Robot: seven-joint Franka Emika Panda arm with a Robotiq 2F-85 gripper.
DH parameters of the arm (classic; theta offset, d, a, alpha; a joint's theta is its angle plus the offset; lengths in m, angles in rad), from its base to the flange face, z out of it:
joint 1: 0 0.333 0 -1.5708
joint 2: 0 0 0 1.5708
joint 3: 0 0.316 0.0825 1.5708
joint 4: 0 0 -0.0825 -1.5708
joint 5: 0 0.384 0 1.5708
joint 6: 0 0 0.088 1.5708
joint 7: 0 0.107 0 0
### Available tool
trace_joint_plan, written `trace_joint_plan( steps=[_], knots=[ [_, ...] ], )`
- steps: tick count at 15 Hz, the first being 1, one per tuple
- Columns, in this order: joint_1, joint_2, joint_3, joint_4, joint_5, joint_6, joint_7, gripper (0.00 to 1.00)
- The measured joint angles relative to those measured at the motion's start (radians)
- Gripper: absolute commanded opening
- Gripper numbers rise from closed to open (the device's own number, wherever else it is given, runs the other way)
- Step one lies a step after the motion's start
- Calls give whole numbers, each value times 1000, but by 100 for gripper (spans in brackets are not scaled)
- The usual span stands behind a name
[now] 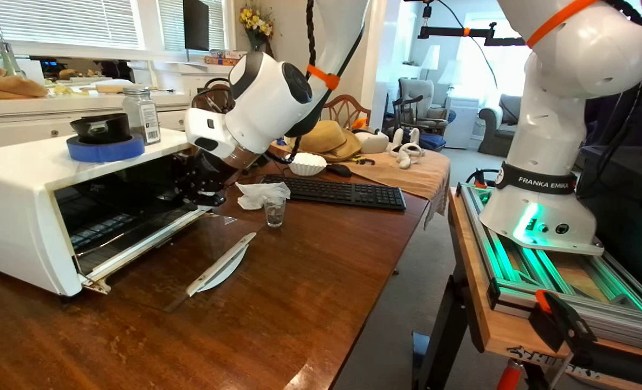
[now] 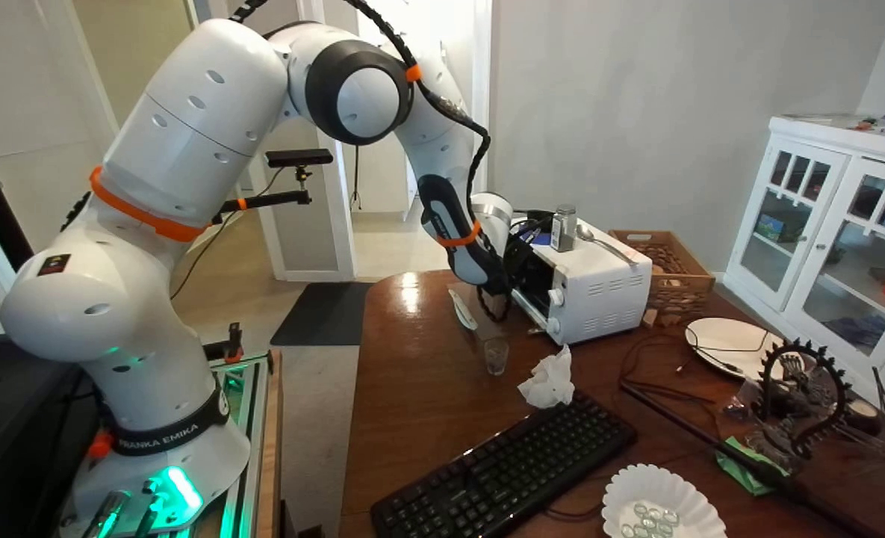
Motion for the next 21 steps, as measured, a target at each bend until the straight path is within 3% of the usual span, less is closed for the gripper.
trace_joint_plan(
  steps=[5,9,15,21],
  knots=[
    [10,-1,0,18,-4,-8,-19,0],
    [36,-16,-1,7,31,-90,-50,0],
    [62,-62,2,-106,136,-236,-47,0],
    [62,-83,1,-196,186,-287,-23,0]
  ],
)
